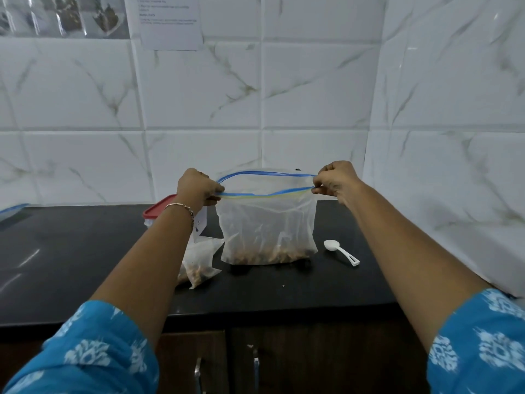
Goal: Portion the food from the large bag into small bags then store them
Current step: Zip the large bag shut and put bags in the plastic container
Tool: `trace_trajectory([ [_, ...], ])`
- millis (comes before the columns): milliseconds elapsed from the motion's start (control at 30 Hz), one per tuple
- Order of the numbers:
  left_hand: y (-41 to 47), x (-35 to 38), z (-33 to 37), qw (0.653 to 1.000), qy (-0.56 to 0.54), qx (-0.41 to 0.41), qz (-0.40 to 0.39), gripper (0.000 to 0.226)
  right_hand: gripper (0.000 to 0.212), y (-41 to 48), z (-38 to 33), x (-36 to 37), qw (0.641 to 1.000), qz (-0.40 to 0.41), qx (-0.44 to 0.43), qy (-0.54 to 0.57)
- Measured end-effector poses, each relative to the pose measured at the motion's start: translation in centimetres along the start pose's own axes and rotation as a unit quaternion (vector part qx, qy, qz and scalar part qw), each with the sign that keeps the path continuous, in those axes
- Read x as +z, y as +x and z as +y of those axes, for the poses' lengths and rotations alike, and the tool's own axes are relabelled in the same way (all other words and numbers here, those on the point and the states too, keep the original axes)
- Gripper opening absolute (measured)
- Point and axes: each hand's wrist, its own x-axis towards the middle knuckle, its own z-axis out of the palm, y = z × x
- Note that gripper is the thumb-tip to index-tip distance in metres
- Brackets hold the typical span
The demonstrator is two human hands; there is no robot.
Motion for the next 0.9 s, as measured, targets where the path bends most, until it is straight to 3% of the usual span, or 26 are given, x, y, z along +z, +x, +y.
trace_trajectory([
  [200,0.4,-0.5,1.3,0.997,-0.072,-0.011,-0.011,0.030,0.009,0.0,-1.4,-0.4,0.995,0.036,-0.047,-0.076],
  [433,0.6,-0.8,2.1,0.995,0.087,0.044,-0.034,0.012,0.020,-1.1,-1.8,-0.5,0.948,0.018,-0.098,-0.301],
  [633,0.5,-1.8,3.3,0.953,0.239,0.188,0.022,0.021,0.013,-0.4,-2.5,-0.5,0.934,0.013,-0.118,-0.336],
  [900,0.8,-2.1,4.3,0.951,0.235,0.201,0.018,0.017,0.018,-0.4,-3.2,-1.3,0.889,0.029,-0.166,-0.427],
])
